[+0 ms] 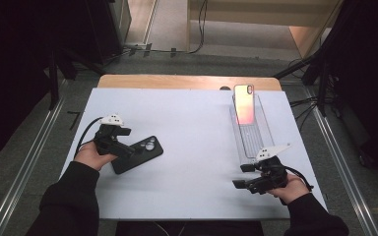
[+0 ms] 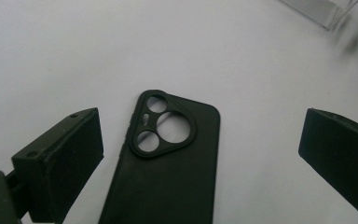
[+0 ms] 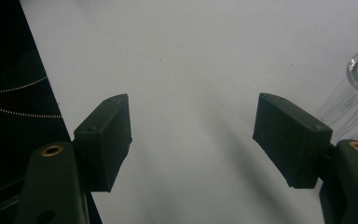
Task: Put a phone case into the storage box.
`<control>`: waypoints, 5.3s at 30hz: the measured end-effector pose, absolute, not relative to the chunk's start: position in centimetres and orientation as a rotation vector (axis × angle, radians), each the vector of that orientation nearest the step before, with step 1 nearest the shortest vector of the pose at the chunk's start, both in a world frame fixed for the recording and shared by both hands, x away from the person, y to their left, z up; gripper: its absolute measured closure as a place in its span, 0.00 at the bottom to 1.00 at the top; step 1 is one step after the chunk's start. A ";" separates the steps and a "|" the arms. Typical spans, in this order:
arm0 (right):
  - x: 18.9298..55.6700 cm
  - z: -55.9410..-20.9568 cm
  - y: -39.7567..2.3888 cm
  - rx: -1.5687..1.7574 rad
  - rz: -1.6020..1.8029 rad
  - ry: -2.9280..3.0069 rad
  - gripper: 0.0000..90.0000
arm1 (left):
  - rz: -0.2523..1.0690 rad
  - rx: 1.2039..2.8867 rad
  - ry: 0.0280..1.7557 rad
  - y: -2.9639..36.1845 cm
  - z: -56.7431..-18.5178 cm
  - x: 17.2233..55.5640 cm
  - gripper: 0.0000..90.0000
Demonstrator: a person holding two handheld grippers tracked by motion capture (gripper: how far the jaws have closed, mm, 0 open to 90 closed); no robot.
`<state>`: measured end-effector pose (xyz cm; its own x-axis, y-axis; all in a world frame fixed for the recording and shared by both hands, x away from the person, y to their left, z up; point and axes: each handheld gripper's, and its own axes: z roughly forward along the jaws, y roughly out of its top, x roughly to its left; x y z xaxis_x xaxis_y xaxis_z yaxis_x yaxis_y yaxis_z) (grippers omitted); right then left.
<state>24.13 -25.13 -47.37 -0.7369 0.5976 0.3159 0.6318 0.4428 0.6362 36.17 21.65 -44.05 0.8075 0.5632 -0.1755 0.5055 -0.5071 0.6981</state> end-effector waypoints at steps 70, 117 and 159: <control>24.1 -47.4 -25.1 -1.117 -1.184 -2.624 0.28 | 0.227 2.464 0.637 20.5 -49.6 36.0 0.16; 24.0 -47.1 -25.0 -1.111 -1.235 -2.623 0.27 | 0.161 2.333 0.789 18.6 -44.1 34.3 0.17; 24.3 -44.0 -22.2 -1.239 -1.398 -2.548 0.26 | 0.245 2.105 0.969 10.4 -44.5 29.6 0.17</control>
<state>24.29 -22.24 -43.99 -0.6925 0.6402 0.3325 0.6244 0.3010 0.7208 29.62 10.39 -44.45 0.6891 0.7107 -0.1416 0.5583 -0.3962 0.7289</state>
